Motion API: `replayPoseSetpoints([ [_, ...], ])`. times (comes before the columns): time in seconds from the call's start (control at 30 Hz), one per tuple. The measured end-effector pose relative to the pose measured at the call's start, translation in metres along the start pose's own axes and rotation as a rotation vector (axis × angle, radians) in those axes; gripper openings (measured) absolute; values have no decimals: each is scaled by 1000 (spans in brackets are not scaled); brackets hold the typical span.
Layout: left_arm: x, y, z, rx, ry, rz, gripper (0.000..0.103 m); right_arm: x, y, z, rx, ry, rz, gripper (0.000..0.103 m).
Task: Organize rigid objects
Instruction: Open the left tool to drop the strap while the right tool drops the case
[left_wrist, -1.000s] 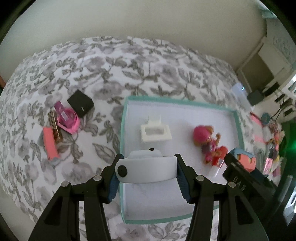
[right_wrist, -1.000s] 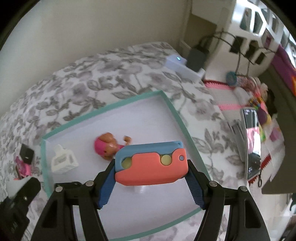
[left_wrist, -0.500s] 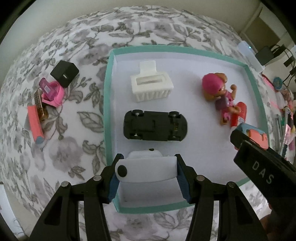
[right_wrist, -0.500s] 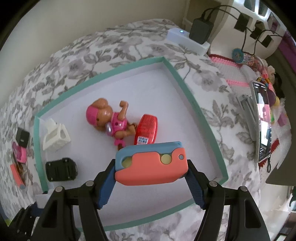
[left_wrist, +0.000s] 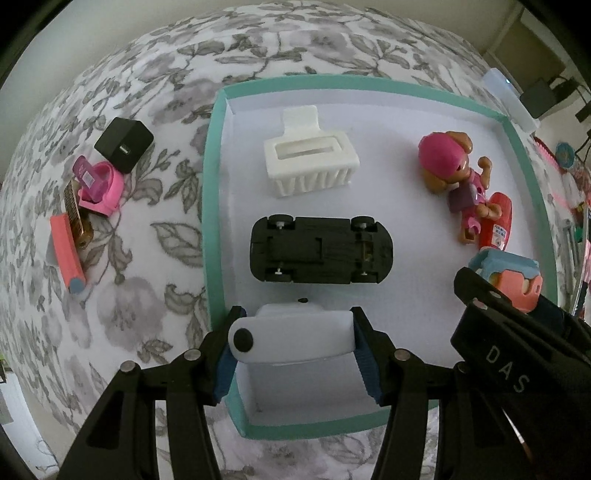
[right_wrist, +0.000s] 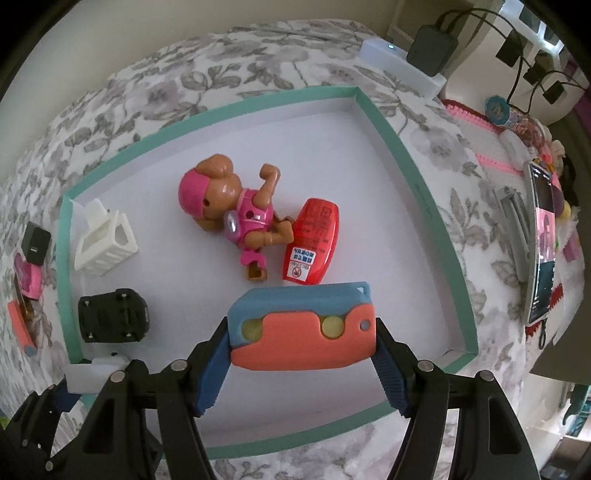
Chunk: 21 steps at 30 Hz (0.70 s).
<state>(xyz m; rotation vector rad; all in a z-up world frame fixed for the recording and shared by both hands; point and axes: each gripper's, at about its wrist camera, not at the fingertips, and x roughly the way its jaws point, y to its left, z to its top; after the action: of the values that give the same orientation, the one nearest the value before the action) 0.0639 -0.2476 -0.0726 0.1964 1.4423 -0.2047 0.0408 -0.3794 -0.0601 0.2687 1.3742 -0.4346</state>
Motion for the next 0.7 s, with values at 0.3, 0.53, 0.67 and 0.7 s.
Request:
replayPoseSetpoints([
  [0.3, 14, 0, 6, 3, -5, -13, 59, 1, 7, -3, -8, 9, 2, 74],
  [0.53, 18, 15, 15, -4, -31, -2, 59, 4, 7, -1, 1, 2, 45, 74],
  [0.67, 19, 16, 17, -6, -32, -4, 59, 3, 8, 0, -2, -1, 52, 75],
  [0.7, 19, 16, 18, -2, -34, -5, 60, 2, 8, 0, -4, -2, 50, 75],
])
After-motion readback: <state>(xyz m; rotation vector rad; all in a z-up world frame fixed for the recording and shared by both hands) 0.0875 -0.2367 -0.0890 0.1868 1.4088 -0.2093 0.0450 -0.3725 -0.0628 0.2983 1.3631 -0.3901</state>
